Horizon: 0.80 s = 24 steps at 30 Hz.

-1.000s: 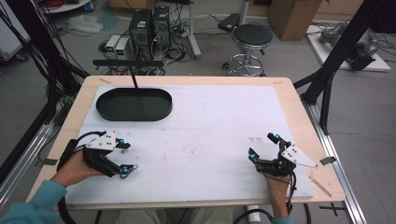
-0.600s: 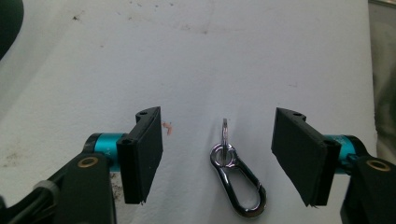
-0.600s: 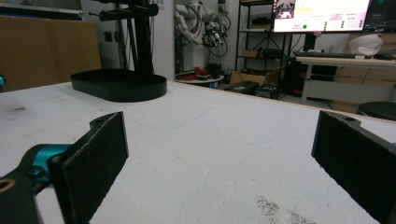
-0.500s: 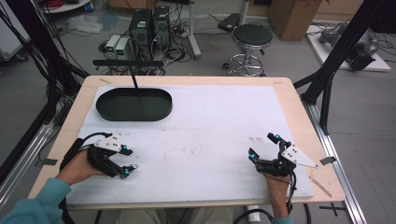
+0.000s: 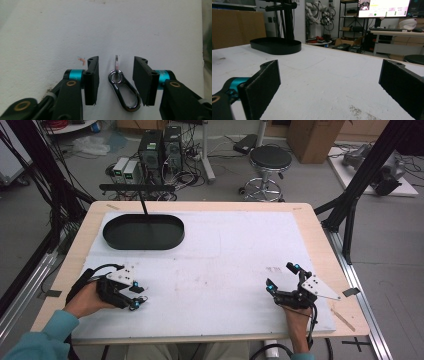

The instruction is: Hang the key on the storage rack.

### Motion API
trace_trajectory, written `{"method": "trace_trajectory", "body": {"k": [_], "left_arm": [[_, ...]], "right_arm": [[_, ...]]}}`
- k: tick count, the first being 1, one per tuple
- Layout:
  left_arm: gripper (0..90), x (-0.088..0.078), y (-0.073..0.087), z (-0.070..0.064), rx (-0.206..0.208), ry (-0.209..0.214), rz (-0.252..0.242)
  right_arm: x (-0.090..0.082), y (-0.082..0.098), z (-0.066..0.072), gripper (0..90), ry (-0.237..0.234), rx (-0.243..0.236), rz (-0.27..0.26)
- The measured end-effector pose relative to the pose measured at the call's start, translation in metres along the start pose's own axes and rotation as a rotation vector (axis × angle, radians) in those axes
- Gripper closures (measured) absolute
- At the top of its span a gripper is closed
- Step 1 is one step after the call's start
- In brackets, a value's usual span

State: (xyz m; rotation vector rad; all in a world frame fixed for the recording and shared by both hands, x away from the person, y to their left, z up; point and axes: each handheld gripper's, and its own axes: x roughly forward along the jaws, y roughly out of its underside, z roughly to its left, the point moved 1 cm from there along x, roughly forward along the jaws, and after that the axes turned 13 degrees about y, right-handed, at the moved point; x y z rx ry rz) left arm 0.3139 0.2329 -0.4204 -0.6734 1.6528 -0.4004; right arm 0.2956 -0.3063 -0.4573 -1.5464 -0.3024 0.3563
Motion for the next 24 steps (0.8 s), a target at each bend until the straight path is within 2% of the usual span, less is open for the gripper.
{"method": "trace_trajectory", "body": {"k": [2,3,5,9,15,17,24], "left_arm": [[58.6,-0.0002,-0.0002,-0.0005,0.001,0.003,0.016],[60.9,0.0009,-0.0001,-0.0007,0.006,0.002,0.008],[65.4,0.0008,-0.0001,-0.0006,0.009,0.007,0.023],[69.7,0.0012,-0.0001,-0.0008,0.012,0.004,0.028],[72.2,0.0009,0.0,-0.0003,0.017,0.003,0.036],[73.6,0.0017,0.0003,-0.001,0.009,0.004,0.023],[78.4,0.0029,0.0003,-0.0005,0.018,0.007,0.044]], "right_arm": [[0.0,0.0,0.0,3.0,0.0,0.0,0.0],[0.0001,0.0001,0.0001,3.0,0.0,0.001,-0.002],[0.0,0.0,0.0,3.0,0.0,0.001,-0.001],[0.0,0.0,0.0,2.9,0.0,0.001,-0.002],[0.0,0.0001,0.0001,3.0,0.0,0.001,-0.002],[0.0,0.0001,-0.0001,3.0,0.0,0.0,-0.002],[-0.0001,0.0,0.0001,3.0,0.0,0.001,-0.001]]}}
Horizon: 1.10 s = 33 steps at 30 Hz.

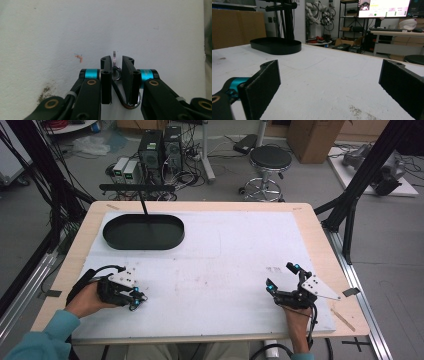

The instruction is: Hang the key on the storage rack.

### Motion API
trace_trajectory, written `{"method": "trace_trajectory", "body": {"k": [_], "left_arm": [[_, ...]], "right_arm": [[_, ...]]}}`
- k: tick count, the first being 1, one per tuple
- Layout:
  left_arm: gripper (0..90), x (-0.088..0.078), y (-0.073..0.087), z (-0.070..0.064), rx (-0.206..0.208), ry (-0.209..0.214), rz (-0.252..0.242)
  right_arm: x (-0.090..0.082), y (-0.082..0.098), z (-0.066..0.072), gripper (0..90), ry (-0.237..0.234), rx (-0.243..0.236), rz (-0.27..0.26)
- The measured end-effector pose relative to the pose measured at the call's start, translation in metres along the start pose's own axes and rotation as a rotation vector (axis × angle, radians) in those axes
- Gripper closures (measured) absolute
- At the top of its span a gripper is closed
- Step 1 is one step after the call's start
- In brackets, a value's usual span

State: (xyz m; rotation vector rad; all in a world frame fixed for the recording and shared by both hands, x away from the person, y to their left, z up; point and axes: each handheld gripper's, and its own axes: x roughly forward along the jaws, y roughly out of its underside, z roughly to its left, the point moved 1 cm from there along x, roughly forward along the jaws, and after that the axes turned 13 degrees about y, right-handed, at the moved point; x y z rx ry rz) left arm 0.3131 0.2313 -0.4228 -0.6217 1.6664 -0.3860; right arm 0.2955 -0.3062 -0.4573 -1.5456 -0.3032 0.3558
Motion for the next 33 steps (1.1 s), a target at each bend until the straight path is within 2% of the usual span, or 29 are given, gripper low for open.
{"method": "trace_trajectory", "body": {"k": [15,17,25,26,27,33], "left_arm": [[83.7,-0.002,0.0,-0.001,-0.003,-0.004,-0.015],[87.0,-0.002,0.0,0.0,0.007,-0.012,0.004],[88.0,-0.002,0.0,-0.003,0.003,-0.02,-0.01],[88.0,-0.003,0.0,-0.002,0.012,-0.023,-0.006],[88.1,-0.004,0.0,-0.003,0.001,-0.029,-0.021],[88.2,-0.015,0.0,-0.005,0.007,-0.052,-0.102]], "right_arm": [[0.0,0.0,0.0,3.0,0.0,0.0,0.0],[0.0,0.0,0.0,3.0,-0.001,-0.006,-0.004],[0.0,0.0,0.0,3.0,-0.001,-0.007,-0.004],[0.0,0.0,0.0,3.0,-0.001,-0.007,-0.004],[0.0,0.0,0.0,3.0,-0.003,-0.003,-0.001],[0.0,0.0,0.0,3.0,-0.002,-0.004,-0.004]]}}
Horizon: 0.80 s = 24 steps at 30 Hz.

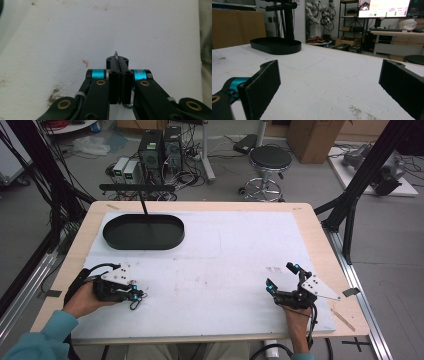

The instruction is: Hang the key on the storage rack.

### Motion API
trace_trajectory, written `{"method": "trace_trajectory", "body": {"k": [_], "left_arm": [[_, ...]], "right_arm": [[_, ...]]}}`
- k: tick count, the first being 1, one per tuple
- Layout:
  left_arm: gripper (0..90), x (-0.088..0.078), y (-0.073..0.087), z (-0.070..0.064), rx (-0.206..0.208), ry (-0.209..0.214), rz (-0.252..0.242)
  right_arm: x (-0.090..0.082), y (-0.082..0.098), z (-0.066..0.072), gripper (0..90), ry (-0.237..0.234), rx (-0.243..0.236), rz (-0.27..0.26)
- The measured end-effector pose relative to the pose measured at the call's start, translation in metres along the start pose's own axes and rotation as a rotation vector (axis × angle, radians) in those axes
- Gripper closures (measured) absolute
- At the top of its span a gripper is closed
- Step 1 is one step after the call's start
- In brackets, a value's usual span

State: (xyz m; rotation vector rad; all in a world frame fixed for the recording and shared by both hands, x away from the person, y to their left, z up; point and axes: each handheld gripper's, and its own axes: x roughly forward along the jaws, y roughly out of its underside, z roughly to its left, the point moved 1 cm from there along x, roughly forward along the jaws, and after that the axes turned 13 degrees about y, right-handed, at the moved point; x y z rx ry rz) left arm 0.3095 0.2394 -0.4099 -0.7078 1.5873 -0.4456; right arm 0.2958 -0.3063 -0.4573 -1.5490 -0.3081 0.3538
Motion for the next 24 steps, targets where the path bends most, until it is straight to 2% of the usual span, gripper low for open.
{"method": "trace_trajectory", "body": {"k": [4,8,12,16,20,24], "left_arm": [[88.1,-0.011,-0.003,-0.001,-0.007,-0.025,-0.045],[88.2,-0.026,-0.011,0.0,-0.012,-0.074,-0.088],[88.1,-0.044,-0.022,0.006,-0.023,-0.119,-0.165],[88.2,-0.06,-0.032,0.013,-0.03,-0.171,-0.198],[88.2,-0.072,-0.042,0.019,-0.032,-0.212,-0.19],[88.2,-0.084,-0.052,0.026,-0.039,-0.24,-0.212]], "right_arm": [[0.0,0.0,0.0,3.0,0.003,0.003,0.004],[0.0,0.0,0.0,3.0,0.002,0.005,0.003],[0.0,0.0,0.0,3.0,0.002,0.004,0.003],[0.0,0.0,0.0,3.0,0.0,0.003,0.004],[0.0,0.0,0.0,3.0,-0.001,0.004,0.003],[0.0,0.0,0.0,3.0,0.002,0.007,0.003]]}}
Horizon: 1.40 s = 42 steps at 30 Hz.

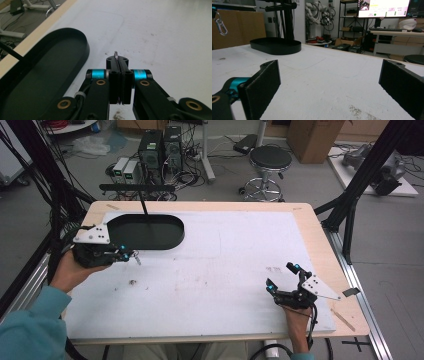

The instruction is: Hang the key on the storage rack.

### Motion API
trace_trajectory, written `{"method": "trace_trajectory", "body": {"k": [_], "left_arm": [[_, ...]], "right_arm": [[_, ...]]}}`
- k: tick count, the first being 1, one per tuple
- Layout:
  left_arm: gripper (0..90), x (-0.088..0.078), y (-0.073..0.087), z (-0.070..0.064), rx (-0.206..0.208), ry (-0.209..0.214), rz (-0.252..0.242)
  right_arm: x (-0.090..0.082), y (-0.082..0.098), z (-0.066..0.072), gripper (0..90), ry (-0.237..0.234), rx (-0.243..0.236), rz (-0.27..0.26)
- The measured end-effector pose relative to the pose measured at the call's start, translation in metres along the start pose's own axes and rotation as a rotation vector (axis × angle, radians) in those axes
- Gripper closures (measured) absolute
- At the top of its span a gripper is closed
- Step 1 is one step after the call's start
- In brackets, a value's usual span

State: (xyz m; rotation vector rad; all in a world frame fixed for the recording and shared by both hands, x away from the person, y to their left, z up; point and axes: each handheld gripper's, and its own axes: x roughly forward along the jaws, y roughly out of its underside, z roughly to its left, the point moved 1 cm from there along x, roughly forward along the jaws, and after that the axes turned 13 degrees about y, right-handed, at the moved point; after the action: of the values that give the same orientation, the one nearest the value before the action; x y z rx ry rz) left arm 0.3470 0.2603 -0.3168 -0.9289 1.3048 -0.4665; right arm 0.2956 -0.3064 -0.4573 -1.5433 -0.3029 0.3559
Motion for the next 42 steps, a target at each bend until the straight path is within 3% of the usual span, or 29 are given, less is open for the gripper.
{"method": "trace_trajectory", "body": {"k": [12,21,31,42], "left_arm": [[88.2,-0.019,-0.029,0.03,-0.033,-0.09,-0.057],[88.2,-0.021,-0.05,0.051,-0.063,-0.141,-0.072],[88.2,-0.015,-0.07,0.079,-0.087,-0.167,-0.073],[88.2,-0.007,-0.087,0.101,-0.109,-0.186,-0.061]], "right_arm": [[0.0,0.0,0.0,3.0,0.0,0.004,0.006],[0.0,0.0,0.0,3.0,0.0,0.0,0.004],[0.0,0.0,0.0,3.0,-0.001,0.0,0.005],[0.0,0.0,0.0,3.0,-0.001,0.0,0.005]]}}
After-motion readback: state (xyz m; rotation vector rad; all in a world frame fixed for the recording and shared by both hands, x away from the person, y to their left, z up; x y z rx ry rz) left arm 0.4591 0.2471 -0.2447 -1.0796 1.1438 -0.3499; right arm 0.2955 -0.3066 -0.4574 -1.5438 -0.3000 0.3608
